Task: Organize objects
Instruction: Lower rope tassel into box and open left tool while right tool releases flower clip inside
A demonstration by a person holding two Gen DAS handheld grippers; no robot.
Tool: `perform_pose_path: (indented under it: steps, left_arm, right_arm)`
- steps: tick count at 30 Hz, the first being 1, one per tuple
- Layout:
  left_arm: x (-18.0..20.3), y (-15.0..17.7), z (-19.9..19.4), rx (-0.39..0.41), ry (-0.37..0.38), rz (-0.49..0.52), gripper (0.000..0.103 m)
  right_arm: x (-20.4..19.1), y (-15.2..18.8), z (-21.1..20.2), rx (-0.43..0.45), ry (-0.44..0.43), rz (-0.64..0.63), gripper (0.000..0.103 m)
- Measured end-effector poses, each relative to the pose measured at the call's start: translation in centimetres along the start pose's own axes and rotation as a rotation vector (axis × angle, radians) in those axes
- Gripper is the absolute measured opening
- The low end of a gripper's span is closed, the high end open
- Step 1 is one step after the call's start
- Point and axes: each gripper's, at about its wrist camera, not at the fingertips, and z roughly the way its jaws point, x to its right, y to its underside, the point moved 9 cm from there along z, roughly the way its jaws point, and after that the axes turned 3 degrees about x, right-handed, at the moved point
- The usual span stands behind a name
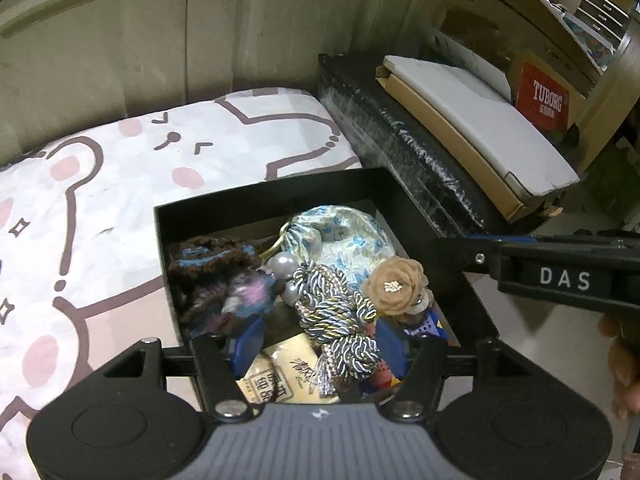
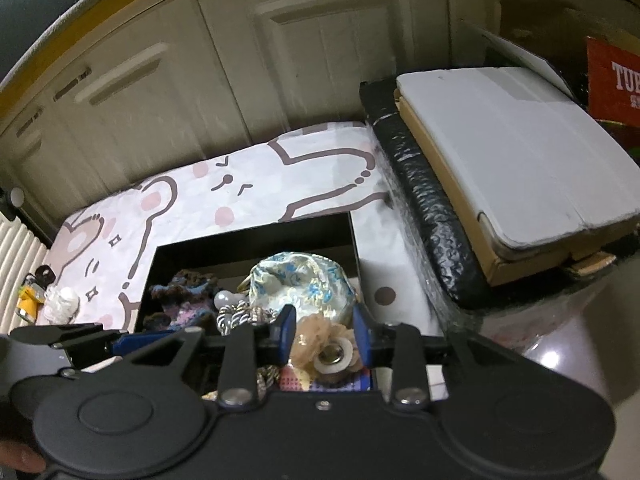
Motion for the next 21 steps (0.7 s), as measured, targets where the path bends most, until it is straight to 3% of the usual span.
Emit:
perform_pose_path:
  steps: [12,21]
  left_arm:
    - [-2.5,-0.7,-4.2,0.080,-0.063,-0.084,0.069]
    - [-3.1,-0.7,-7.1,0.121,-0.084,-0.104,0.070]
  right_arm:
    - [-1.1,-0.2,-3.5,0.051,-0.031,0.016,0.033]
    - [-1.8,0.1,-4.9,0.068,-0.008,-0.009,0.036]
